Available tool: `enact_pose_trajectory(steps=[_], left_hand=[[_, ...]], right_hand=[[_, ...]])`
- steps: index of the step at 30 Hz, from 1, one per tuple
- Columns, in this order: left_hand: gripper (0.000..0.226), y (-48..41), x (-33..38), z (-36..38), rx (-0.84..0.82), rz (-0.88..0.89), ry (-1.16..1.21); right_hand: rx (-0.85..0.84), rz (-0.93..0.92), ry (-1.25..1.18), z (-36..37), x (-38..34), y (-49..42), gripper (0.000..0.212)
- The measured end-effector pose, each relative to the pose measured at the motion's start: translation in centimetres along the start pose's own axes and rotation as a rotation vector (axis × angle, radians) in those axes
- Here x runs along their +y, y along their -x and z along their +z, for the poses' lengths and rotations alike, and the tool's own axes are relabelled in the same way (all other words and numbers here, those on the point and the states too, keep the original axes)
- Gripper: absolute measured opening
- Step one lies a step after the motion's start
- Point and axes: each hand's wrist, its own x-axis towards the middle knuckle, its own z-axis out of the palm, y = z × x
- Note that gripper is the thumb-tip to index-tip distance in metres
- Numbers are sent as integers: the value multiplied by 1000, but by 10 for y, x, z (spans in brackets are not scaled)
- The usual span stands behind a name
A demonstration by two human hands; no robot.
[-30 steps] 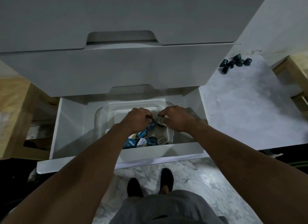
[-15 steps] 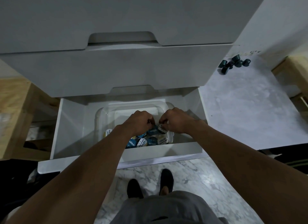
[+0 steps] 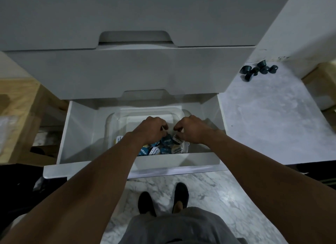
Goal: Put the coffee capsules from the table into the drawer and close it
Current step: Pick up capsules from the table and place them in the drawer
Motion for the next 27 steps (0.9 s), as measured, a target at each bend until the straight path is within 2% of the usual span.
enact_pose_trajectory(steps=[3,7,11,18,21,27], left_hand=[[31,5,3,-5,70,-45,-14],[29,18,9,-15,242,-112,-45],[29,37,29,-30,410,-76,-178],[32,84,65,-41,578,154,-328],[32,105,81,-37,580,291,-338],[32,135,126,-25,566,448,-326]], right_hand=[[80,-33,19,-7,-2,3,33],[206,-84,34,-21,-8,12,29],[343,-47,45,-34,-16,34,30],[626,114,80,-46,-24,99,32],[640,244,114,-40,-23,143,40],[638,394,100,-29,-9,212,42]])
